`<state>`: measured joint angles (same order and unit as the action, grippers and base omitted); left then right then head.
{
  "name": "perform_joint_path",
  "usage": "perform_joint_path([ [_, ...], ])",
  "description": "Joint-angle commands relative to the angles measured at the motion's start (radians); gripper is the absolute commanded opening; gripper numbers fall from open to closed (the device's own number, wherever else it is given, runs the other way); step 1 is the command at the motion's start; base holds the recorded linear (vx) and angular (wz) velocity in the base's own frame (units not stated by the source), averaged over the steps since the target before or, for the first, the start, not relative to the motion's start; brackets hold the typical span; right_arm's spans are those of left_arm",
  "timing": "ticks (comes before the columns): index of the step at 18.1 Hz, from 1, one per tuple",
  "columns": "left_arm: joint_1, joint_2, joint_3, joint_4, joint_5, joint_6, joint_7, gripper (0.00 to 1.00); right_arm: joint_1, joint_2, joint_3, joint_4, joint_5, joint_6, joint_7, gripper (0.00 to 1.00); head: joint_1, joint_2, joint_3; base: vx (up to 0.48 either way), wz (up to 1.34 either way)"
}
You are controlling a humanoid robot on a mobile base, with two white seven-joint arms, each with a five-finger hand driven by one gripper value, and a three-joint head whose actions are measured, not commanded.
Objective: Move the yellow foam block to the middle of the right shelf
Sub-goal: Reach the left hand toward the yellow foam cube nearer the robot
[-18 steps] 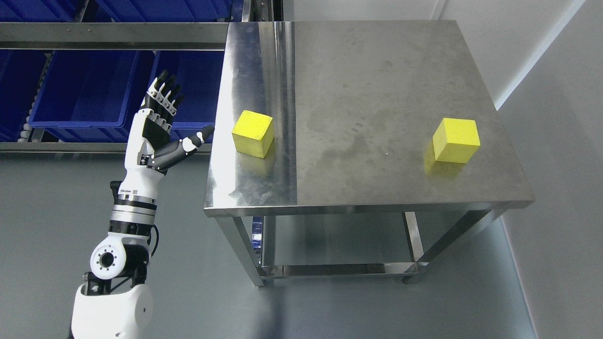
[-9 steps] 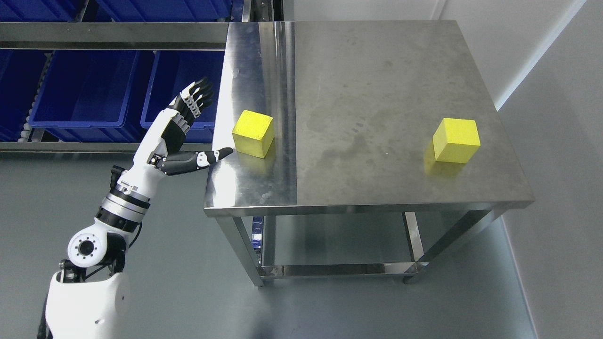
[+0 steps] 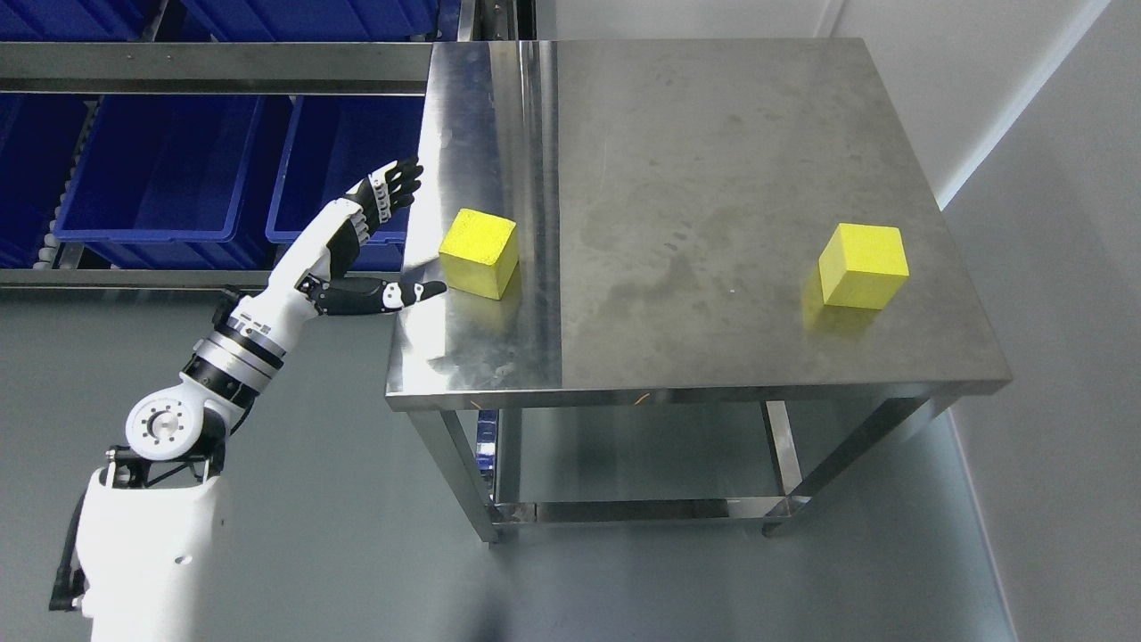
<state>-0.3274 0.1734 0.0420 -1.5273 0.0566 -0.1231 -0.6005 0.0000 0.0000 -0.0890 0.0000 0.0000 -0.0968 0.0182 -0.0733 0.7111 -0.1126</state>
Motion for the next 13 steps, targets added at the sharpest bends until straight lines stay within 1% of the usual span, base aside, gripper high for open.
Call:
perform_joint_path([
  [1, -0.085, -0.014, -0.116, 0.242, -0.018, -0.001, -0.013, 1.00, -0.003, -0.017, 0.000, -0.017, 0.000, 0.000, 0.000, 1.00, 0.0000, 0.000, 0.000, 0.000, 0.00],
  [5, -0.088, -0.034, -0.171, 0.272, -0.021, -0.001, -0.059, 1.00, -0.002, -0.017, 0.000, -0.017, 0.000, 0.000, 0.000, 1.00, 0.0000, 0.000, 0.000, 0.000, 0.00],
  [9, -0.110, -0.055, -0.157, 0.332, -0.069, -0.004, -0.059, 0.99, -0.002, -0.017, 0.000, -0.017, 0.000, 0.000, 0.000, 1.00, 0.0000, 0.000, 0.000, 0.000, 0.00],
  [12, -0.120, -0.055, -0.137, 0.338, -0.069, -0.007, -0.059, 0.93, -0.003, -0.017, 0.000, -0.017, 0.000, 0.000, 0.000, 1.00, 0.0000, 0.000, 0.000, 0.000, 0.00],
  [13, -0.128, -0.055, -0.128, 0.338, -0.069, -0.009, -0.059, 0.88, -0.002, -0.017, 0.000, -0.017, 0.000, 0.000, 0.000, 1.00, 0.0000, 0.000, 0.000, 0.000, 0.00],
])
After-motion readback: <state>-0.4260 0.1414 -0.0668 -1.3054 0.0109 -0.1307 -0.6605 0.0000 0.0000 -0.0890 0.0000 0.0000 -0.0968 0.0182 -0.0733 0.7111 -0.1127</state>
